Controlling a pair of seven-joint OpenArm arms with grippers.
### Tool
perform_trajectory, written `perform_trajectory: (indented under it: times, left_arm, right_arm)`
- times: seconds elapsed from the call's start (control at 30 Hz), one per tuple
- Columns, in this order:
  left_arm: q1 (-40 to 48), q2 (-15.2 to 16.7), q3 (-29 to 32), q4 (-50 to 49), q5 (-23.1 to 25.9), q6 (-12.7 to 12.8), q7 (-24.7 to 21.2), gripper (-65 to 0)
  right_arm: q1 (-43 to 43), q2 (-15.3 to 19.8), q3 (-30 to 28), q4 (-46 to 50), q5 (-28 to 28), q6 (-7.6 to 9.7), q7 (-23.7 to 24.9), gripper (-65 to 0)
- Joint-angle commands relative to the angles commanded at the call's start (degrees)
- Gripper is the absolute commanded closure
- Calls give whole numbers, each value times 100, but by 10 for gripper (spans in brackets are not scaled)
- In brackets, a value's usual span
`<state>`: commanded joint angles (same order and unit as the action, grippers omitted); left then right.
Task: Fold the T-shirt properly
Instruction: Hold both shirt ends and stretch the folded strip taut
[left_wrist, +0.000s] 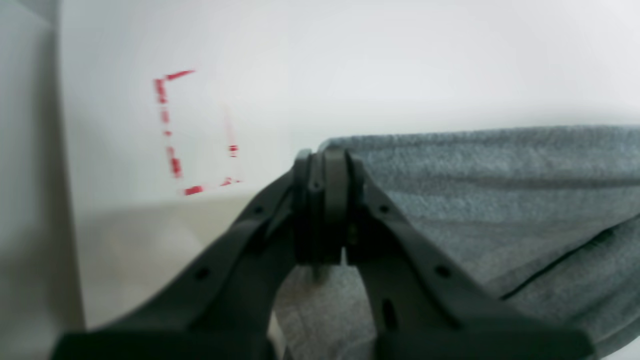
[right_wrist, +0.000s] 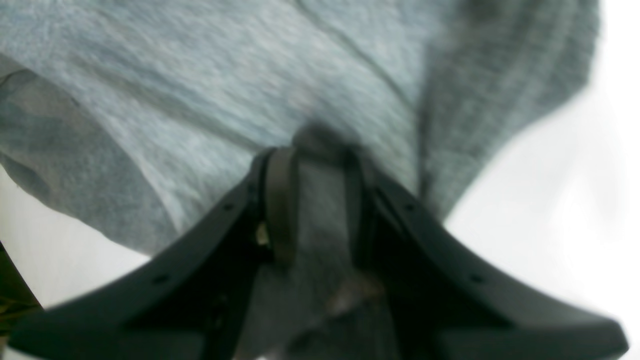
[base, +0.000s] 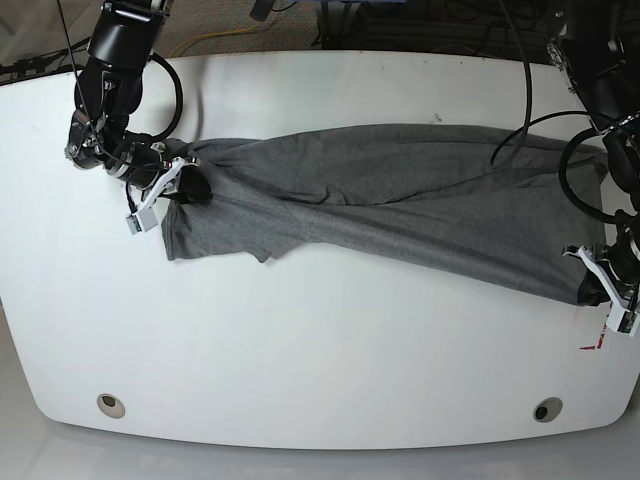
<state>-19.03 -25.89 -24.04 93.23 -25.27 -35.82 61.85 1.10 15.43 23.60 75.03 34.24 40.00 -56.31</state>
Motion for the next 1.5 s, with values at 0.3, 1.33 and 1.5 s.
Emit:
perform_trajectory:
  times: [0.3, 1.33, 1.5]
  left_arm:
    - [-53, -220, 132, 334, -18, -149, 9, 0]
    - [2391, -387, -343, 484, 932, -418, -9, -4]
    - [2382, -396, -343, -9, 923, -418, -9, -126]
  right_arm:
    - [-9, 0, -9, 0, -9, 0, 0, -165]
    - [-18, -9, -18, -9, -9, 0, 0, -165]
    - [-26, -9, -18, -9, -9, 0, 0, -165]
